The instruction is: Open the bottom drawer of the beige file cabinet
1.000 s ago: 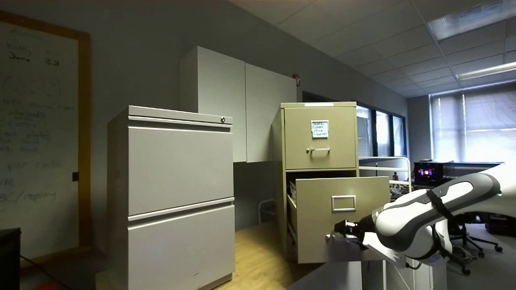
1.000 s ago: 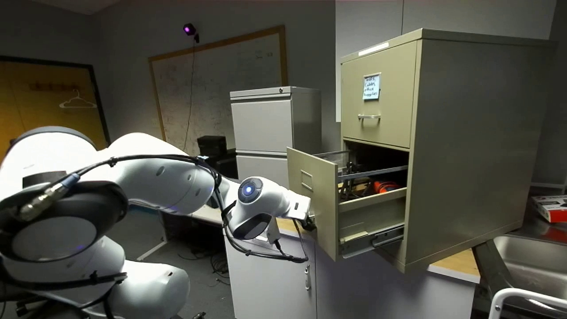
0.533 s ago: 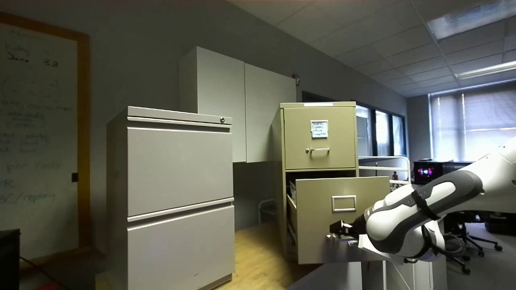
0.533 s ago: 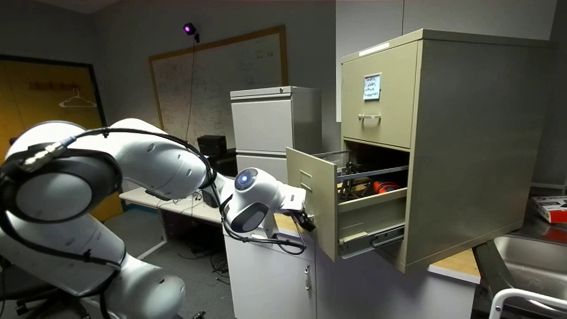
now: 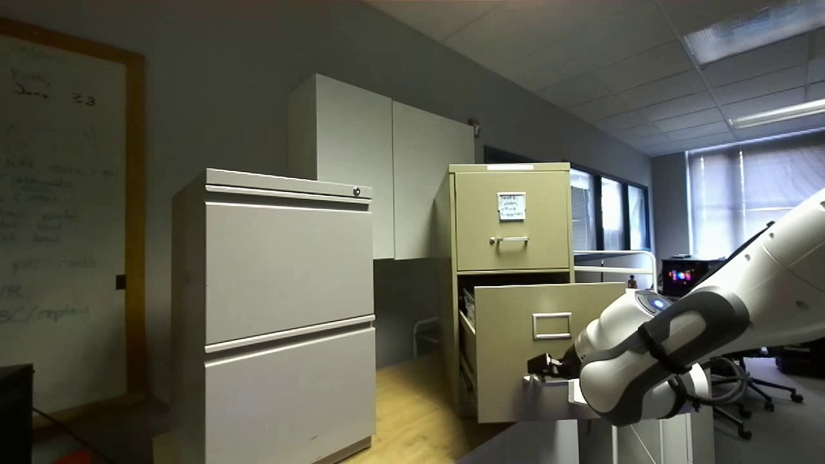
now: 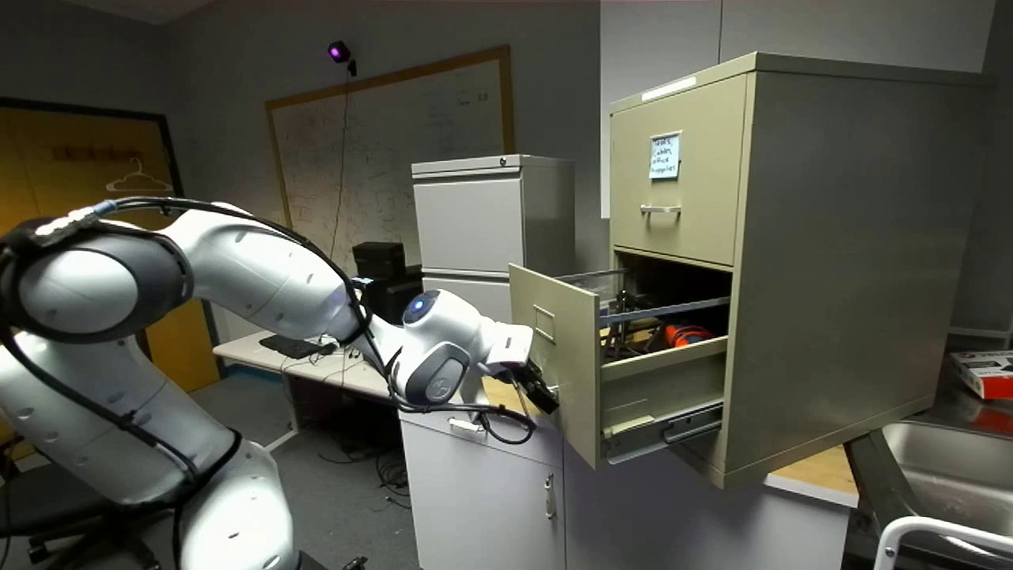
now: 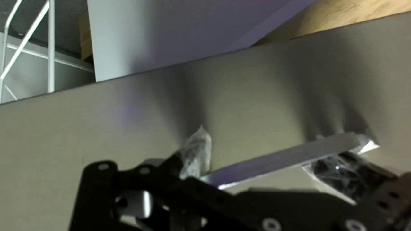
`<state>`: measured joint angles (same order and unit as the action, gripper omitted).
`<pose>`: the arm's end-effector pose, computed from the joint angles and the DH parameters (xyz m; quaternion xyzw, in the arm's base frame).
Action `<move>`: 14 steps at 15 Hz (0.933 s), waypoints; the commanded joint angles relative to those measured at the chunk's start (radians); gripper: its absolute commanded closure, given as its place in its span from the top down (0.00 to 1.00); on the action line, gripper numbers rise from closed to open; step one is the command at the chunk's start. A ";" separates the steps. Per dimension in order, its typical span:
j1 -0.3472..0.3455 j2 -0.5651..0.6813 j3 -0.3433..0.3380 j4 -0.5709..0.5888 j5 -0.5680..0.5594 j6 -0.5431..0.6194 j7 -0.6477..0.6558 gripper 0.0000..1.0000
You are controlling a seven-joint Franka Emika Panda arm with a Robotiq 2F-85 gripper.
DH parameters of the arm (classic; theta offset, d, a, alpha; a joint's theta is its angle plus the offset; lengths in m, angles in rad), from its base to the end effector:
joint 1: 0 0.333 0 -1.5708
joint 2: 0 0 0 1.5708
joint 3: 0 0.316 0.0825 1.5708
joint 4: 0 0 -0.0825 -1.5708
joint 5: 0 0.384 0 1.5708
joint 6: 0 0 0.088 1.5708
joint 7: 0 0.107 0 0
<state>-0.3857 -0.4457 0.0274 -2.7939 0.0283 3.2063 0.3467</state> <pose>0.3815 -0.1455 0.4397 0.8493 -0.3252 0.4160 0.0033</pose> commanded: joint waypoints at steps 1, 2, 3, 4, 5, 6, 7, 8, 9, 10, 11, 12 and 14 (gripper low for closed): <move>-0.164 -0.149 0.221 -0.002 -0.042 -0.033 0.024 1.00; -0.183 -0.177 0.254 -0.005 -0.038 -0.050 0.033 1.00; -0.201 -0.208 0.285 -0.009 -0.035 -0.071 0.038 1.00; -0.213 -0.242 0.308 -0.013 -0.032 -0.094 0.036 1.00; -0.222 -0.277 0.325 -0.013 -0.022 -0.112 0.024 1.00; -0.230 -0.316 0.339 -0.012 -0.025 -0.120 0.015 1.00; -0.226 -0.358 0.357 -0.003 -0.026 -0.121 0.012 1.00; -0.224 -0.406 0.383 0.006 -0.026 -0.125 0.014 1.00; -0.218 -0.461 0.408 0.014 -0.028 -0.160 0.014 1.00; -0.155 -0.498 0.384 0.020 -0.017 -0.260 0.002 1.00; -0.126 -0.529 0.381 -0.001 -0.020 -0.295 0.007 1.00; -0.038 -0.539 0.332 -0.005 -0.021 -0.375 -0.019 1.00; 0.049 -0.538 0.296 0.019 -0.022 -0.509 -0.023 1.00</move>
